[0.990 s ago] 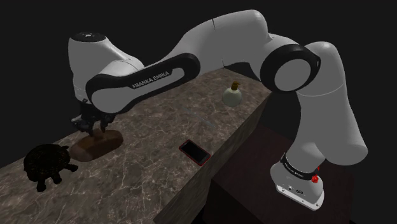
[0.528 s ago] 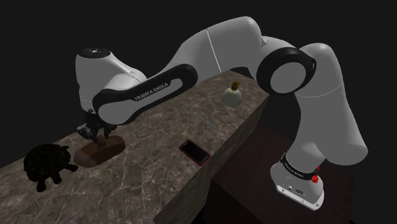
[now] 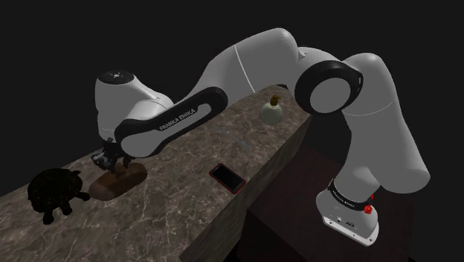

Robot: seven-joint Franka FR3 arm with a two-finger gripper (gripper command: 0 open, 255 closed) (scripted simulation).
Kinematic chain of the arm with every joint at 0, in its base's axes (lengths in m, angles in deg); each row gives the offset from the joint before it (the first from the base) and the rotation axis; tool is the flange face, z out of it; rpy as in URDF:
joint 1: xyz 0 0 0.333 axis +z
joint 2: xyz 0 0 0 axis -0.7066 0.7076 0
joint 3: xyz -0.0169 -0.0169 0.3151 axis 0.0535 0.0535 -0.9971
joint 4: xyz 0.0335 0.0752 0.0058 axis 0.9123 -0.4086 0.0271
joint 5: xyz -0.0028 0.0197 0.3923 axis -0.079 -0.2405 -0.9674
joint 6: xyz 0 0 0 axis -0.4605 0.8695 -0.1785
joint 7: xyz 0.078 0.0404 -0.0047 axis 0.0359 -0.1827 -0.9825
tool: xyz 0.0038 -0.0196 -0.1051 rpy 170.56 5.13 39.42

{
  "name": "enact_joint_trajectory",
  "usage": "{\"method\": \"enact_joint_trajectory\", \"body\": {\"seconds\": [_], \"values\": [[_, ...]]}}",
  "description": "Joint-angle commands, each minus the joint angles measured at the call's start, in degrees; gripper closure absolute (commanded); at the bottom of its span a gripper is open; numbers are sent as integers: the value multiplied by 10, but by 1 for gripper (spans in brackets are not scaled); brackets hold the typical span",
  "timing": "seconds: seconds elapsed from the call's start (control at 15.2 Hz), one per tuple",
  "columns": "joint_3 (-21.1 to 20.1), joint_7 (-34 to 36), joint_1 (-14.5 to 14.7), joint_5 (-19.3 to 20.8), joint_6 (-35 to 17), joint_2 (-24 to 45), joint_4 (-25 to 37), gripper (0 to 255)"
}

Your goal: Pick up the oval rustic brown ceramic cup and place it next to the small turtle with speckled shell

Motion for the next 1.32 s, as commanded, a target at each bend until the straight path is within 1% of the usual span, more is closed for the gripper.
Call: {"method": "enact_joint_trajectory", "body": {"seconds": [0.0,0.59,1.12,1.19,1.25], "values": [[2,0,0,1,-7,14,-4,255],[8,2,3,4,-52,53,-10,255],[15,-3,9,-4,-53,52,-11,255],[17,0,16,-3,-28,76,38,0],[9,-17,-3,-8,-41,55,3,0]]}}
